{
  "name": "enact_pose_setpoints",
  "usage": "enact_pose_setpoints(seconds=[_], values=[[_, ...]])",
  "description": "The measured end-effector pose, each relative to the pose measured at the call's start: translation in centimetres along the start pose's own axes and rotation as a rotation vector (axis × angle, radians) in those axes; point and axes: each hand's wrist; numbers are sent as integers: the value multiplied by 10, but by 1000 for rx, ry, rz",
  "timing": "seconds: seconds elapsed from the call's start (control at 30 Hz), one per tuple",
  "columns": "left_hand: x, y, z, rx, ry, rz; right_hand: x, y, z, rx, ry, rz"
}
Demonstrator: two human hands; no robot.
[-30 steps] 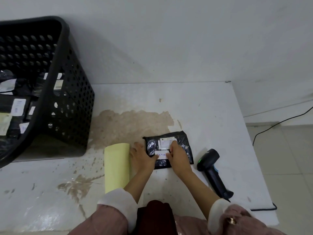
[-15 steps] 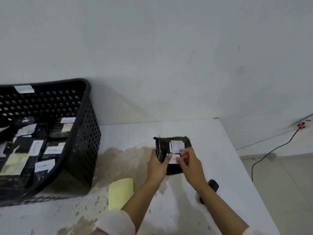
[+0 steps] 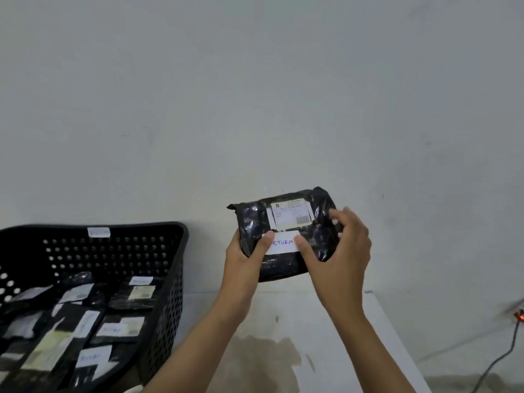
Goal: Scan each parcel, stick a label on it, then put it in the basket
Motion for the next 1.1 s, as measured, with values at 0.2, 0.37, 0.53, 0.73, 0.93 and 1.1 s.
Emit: enact_pose_setpoints(seconds=[0.2,0.37,0.53,0.73,0.93,1.1], values=[[-43,8,10,-40,-149,-174,46,-6,3,66,-32,-79],[-55,9,32,-64,-158,-204,62,-1,-11,29,-149,-102],[-58,11,63,-125,-31,-101,82,10,-34,24,-190,-63],[-59,9,126,-151,-53,-67,114,43,-82,81,-25,-55],[-59,10,218,-37,-207,25,140,84,-145,213,3,-113],[-48,13,292,19,-205,218,142,110,-201,351,-107,-156]])
Point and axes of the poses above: each hand's wrist, its own y-axis away from the middle knuckle, its own z-axis out of the back of the hand, x = y × z
